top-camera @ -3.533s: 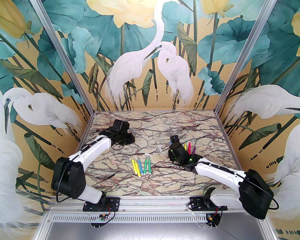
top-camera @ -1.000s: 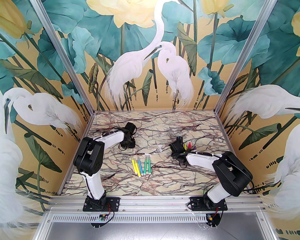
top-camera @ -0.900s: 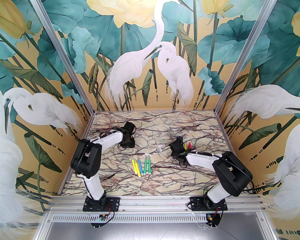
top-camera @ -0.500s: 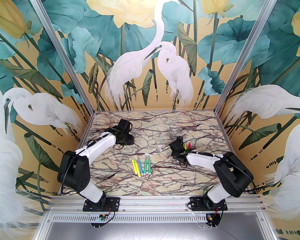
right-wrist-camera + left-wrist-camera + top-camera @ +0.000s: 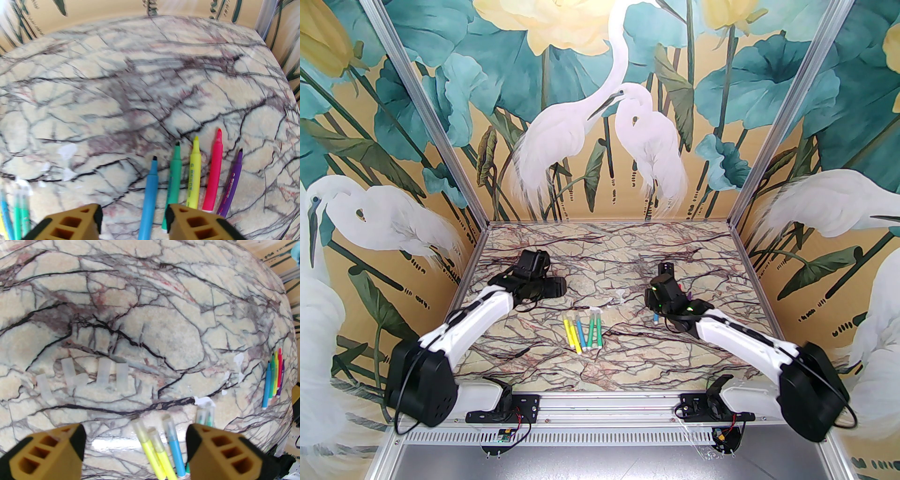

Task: Open the pen caps

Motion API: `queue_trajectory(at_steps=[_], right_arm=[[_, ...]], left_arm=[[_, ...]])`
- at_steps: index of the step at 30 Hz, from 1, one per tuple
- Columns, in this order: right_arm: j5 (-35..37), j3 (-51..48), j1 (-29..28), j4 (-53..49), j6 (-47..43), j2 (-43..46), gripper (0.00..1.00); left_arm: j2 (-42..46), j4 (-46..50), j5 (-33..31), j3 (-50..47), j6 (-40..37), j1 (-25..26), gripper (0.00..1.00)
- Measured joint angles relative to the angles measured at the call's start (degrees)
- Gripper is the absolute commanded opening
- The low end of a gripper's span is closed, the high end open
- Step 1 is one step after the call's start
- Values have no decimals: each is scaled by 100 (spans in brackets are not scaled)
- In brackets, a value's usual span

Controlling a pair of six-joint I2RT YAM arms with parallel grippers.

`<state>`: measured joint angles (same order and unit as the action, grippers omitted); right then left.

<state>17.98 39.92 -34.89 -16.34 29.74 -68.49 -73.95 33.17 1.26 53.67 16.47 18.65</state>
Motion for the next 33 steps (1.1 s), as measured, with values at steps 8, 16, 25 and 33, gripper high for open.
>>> queue_trajectory(at_steps=[8, 16, 25, 33], right_arm=[[-402, -50, -96, -107, -50, 470, 56], [-922, 131, -509, -468, -179, 223, 58], [-1187, 833, -1187, -798, -243, -732, 59], [-1207, 1440, -1679, -1005, -238, -1788, 58]], left_arm=[[457, -229, -4, -297, 72, -39, 81], [767, -437, -4, -675, 199, -94, 86], [839, -616, -7, -785, 258, -120, 89], [918, -732, -125, -1005, 350, -146, 91]])
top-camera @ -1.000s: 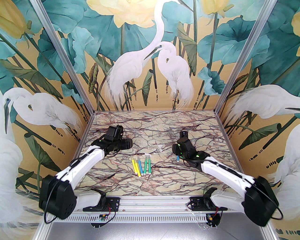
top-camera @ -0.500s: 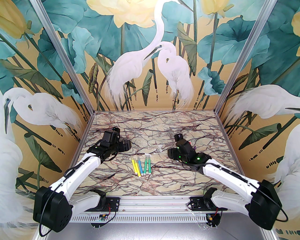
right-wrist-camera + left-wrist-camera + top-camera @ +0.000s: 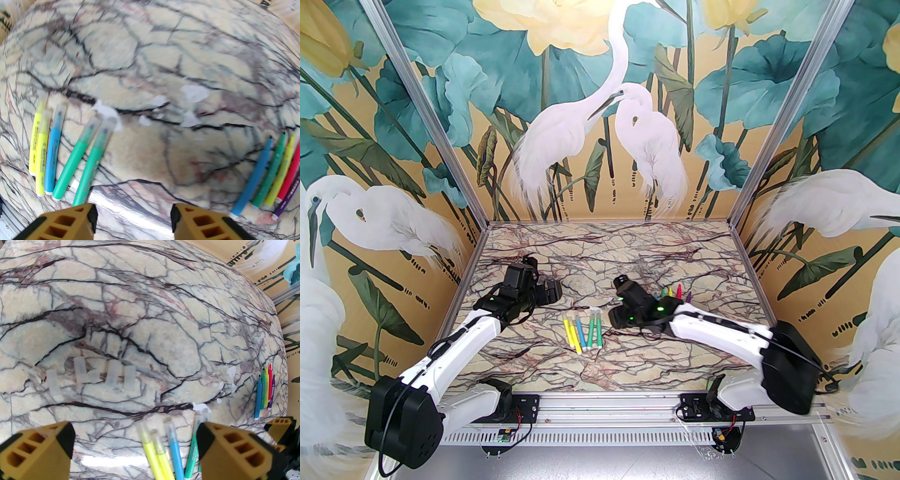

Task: Open the pen caps

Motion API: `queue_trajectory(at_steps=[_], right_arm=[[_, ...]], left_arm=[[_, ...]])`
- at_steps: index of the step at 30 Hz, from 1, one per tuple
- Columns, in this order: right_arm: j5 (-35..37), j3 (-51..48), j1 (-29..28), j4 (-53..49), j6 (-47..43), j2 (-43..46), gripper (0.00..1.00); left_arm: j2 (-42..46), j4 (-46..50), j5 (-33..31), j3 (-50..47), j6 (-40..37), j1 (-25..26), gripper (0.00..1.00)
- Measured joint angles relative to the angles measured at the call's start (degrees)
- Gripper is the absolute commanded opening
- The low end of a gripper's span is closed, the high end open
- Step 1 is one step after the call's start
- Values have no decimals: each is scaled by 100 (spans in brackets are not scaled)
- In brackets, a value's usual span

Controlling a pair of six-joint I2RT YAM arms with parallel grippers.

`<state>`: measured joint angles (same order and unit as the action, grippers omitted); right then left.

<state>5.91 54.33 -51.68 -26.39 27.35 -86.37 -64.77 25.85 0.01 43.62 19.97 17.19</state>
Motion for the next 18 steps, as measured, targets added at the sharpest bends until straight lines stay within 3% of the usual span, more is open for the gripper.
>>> queue_trajectory(at_steps=[18], right_arm=[[-175, 719, -387, -81, 129, -1357, 53]], left_arm=[[151, -293, -260, -407, 149, -13, 92]])
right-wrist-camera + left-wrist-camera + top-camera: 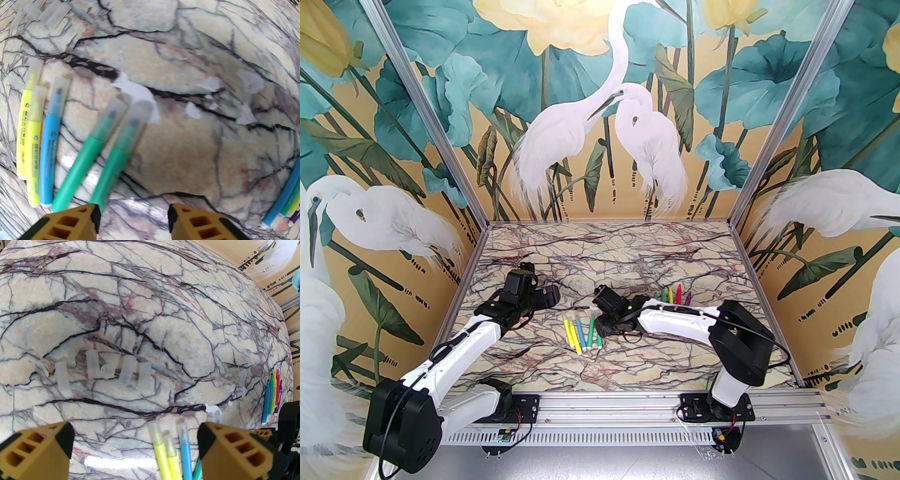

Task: Open the pen caps

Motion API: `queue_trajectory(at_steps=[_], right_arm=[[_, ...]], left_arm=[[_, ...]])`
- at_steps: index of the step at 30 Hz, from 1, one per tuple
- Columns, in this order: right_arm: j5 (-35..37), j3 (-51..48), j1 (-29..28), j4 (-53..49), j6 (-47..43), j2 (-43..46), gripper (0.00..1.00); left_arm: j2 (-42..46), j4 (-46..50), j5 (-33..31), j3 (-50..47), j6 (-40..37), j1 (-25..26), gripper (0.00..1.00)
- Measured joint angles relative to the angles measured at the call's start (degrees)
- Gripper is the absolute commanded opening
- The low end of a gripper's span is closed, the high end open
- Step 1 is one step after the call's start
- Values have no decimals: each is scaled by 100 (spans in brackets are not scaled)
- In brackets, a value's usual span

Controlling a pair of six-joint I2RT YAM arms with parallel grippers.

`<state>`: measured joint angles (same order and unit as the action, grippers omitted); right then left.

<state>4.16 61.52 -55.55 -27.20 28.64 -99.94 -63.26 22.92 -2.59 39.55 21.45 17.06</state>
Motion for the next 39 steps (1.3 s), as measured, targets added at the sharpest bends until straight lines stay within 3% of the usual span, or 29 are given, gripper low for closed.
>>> queue_trajectory(at_steps=[21, 39], right_arm=[[-116, 247, -245, 35, 243, -649, 46], [374, 538, -302, -389, 339, -859, 28]], left_arm=[[232, -7, -144, -98, 0, -37, 93], [232, -7, -164, -101, 26, -57, 94]])
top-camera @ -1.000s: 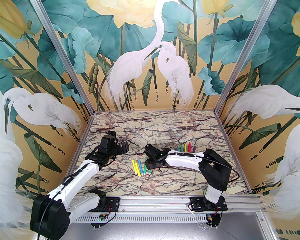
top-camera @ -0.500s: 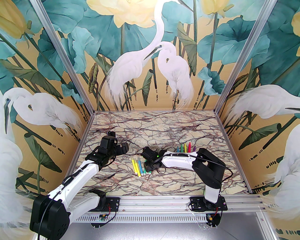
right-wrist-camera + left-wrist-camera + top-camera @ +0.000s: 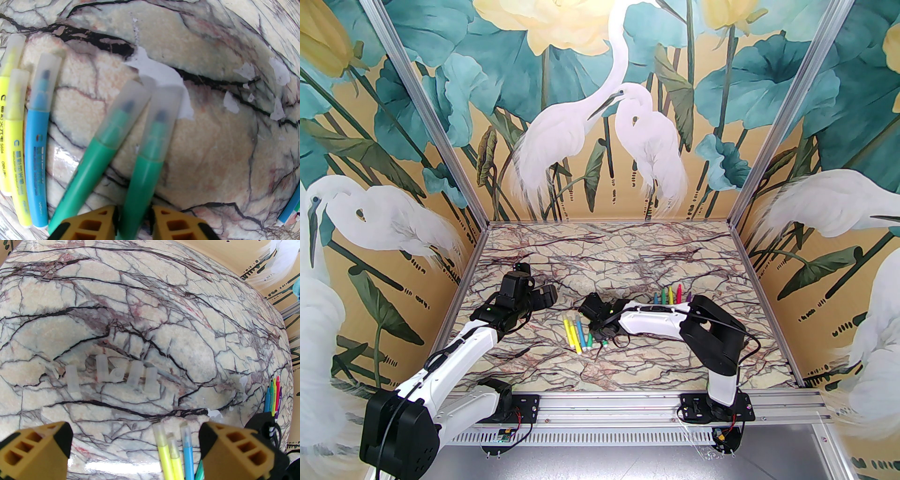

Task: Open the pen caps

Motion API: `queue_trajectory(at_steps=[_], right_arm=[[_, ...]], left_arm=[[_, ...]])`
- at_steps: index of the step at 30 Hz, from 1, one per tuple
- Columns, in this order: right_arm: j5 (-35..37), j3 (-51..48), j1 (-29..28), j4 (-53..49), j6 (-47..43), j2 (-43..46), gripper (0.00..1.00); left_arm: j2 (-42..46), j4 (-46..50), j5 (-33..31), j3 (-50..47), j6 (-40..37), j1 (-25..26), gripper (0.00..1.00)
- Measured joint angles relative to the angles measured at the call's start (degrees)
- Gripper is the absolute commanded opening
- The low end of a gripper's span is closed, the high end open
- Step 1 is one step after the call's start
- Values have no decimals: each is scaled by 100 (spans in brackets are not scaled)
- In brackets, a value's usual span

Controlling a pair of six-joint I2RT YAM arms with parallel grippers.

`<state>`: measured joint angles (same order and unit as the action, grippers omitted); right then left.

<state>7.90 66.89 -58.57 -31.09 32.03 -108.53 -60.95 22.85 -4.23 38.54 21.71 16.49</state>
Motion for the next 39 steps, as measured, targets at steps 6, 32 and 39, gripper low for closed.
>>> queue_trajectory(at_steps=[6, 32, 39], right_arm=[[90, 24, -2, -42, 57, -17, 21], [-44, -1344, 518, 1244, -35, 1694, 14], [-243, -1871, 645, 1718, -109, 2315, 14]], left_arm=[[0, -52, 164, -4, -11, -4, 99], [-413, -597, 2090, -24, -142, -4, 95], [-546, -1064, 3119, -20, -94, -4, 91]])
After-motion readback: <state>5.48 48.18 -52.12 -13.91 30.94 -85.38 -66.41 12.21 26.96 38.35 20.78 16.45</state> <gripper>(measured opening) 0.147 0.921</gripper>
